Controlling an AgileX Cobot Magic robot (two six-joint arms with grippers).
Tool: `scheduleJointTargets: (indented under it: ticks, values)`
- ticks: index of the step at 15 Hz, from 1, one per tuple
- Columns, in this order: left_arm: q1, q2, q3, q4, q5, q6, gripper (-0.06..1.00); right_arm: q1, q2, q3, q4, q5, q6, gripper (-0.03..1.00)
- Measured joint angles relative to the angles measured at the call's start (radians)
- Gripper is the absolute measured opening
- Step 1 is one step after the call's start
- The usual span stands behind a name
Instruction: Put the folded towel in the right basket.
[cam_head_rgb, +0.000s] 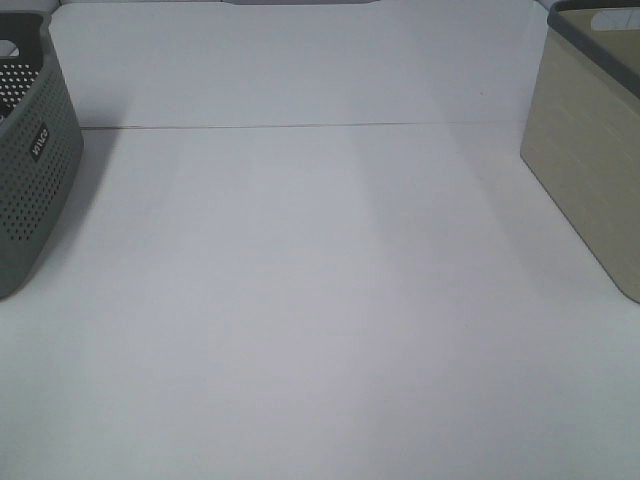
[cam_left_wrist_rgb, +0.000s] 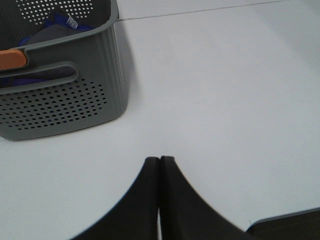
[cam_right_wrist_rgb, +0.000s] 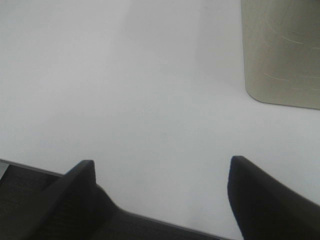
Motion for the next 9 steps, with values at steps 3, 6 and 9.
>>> scheduleJointTargets:
  ticks: [3, 6, 9]
  values:
    - [0.0, 0.0, 0.0, 0.0, 0.0, 0.0, 0.0, 0.0, 0.0, 0.006, 0.001, -0.02, 0.003, 0.72]
    - [0.0, 0.0, 0.0, 0.0, 0.0, 0.0, 0.0, 0.0, 0.0, 0.006, -0.001, -0.022, 0.007, 0.72]
    - [0.0, 0.0, 0.0, 0.0, 0.0, 0.0, 0.0, 0.0, 0.0, 0.006, -0.001, -0.022, 0.007, 0.72]
